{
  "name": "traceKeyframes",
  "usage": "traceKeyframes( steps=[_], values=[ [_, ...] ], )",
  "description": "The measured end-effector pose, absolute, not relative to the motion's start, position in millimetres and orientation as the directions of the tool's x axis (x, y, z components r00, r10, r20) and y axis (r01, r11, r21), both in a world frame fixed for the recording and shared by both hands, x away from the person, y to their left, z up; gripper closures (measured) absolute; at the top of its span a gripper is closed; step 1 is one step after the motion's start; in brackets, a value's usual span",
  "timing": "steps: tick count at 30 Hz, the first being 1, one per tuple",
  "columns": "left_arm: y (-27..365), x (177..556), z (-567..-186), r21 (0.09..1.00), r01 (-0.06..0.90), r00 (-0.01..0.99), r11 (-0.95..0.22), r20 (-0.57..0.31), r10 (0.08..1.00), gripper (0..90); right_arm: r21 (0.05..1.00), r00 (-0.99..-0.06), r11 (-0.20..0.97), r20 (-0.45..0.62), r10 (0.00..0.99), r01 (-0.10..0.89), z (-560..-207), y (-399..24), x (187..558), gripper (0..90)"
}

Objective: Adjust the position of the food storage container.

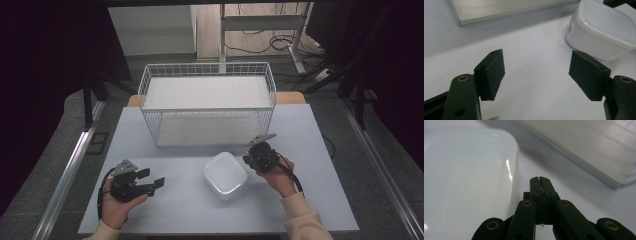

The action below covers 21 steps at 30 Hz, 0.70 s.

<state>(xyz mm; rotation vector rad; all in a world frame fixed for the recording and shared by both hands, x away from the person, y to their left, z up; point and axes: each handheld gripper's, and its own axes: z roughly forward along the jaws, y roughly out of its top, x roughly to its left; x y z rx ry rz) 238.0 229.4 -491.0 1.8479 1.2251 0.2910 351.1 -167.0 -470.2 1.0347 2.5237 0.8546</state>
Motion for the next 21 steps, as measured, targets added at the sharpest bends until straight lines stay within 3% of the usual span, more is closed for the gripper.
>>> traceKeyframes(
  steps=[7, 21],
  values=[
    [229, 238, -491, 0.766, 0.63, 0.484, -0.129, -0.258, 0.836, 28.4, 0.616, -0.682, 0.546, -0.02, 0.731, 0.568, -474, -190, 336, 89.6],
    [229, 237, -491, 0.766, 0.63, 0.478, -0.127, -0.254, 0.841, 28.4, 0.595, -0.721, 0.588, -0.022, 0.693, 0.547, -480, -177, 319, 89.7]
  ],
)
